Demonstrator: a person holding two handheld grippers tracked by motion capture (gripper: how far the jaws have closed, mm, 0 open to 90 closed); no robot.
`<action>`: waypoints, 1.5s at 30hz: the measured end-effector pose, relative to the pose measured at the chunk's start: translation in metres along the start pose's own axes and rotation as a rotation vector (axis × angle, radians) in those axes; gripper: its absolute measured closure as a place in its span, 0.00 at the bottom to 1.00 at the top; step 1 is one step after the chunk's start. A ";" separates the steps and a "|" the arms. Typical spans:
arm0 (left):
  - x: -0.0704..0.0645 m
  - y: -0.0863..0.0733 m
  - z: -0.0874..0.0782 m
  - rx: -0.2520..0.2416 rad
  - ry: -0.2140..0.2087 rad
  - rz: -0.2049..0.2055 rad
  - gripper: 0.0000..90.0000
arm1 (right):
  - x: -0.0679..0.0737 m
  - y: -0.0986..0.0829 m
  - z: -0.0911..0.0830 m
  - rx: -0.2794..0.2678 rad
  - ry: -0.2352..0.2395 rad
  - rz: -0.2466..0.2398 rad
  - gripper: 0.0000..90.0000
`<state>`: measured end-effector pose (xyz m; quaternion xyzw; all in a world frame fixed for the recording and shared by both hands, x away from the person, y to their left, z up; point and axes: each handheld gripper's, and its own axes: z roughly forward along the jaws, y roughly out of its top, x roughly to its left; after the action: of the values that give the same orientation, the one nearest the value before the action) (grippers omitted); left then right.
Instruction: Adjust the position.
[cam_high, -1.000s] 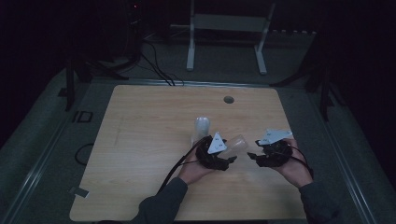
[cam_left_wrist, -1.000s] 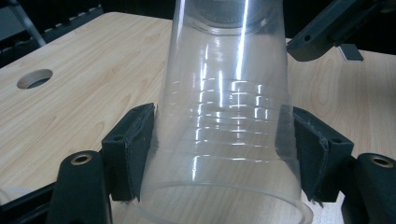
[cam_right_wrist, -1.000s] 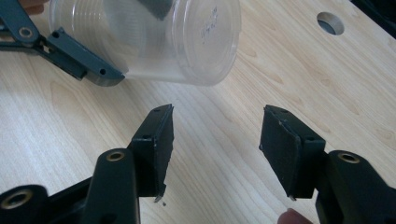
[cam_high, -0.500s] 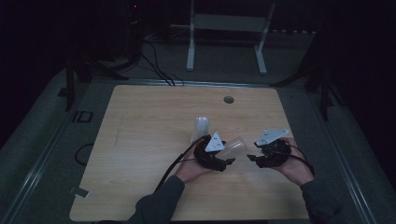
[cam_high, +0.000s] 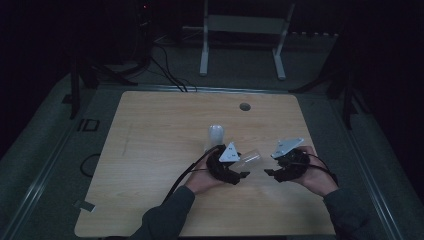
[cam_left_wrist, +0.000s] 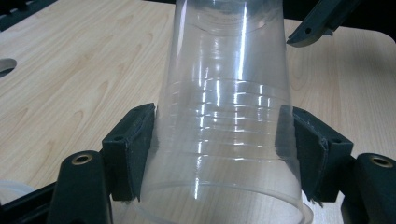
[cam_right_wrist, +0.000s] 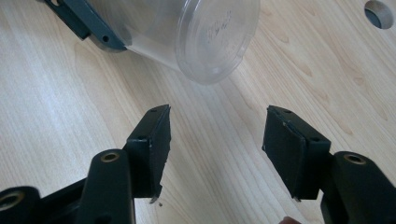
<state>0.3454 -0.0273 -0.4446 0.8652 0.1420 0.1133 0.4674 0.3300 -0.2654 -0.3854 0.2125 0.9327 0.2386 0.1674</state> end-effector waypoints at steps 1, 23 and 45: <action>0.000 0.000 0.000 0.000 0.000 0.000 0.33 | 0.000 0.000 0.000 0.003 0.001 -0.006 0.46; 0.000 0.001 0.005 0.078 -0.060 0.032 0.33 | 0.001 0.012 -0.007 0.097 0.023 -0.115 0.45; -0.001 0.001 0.008 0.112 -0.086 0.042 0.33 | 0.007 0.024 -0.004 0.182 0.072 -0.215 0.42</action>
<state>0.3467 -0.0343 -0.4485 0.8968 0.1098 0.0774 0.4215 0.3302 -0.2443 -0.3709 0.1172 0.9733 0.1413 0.1382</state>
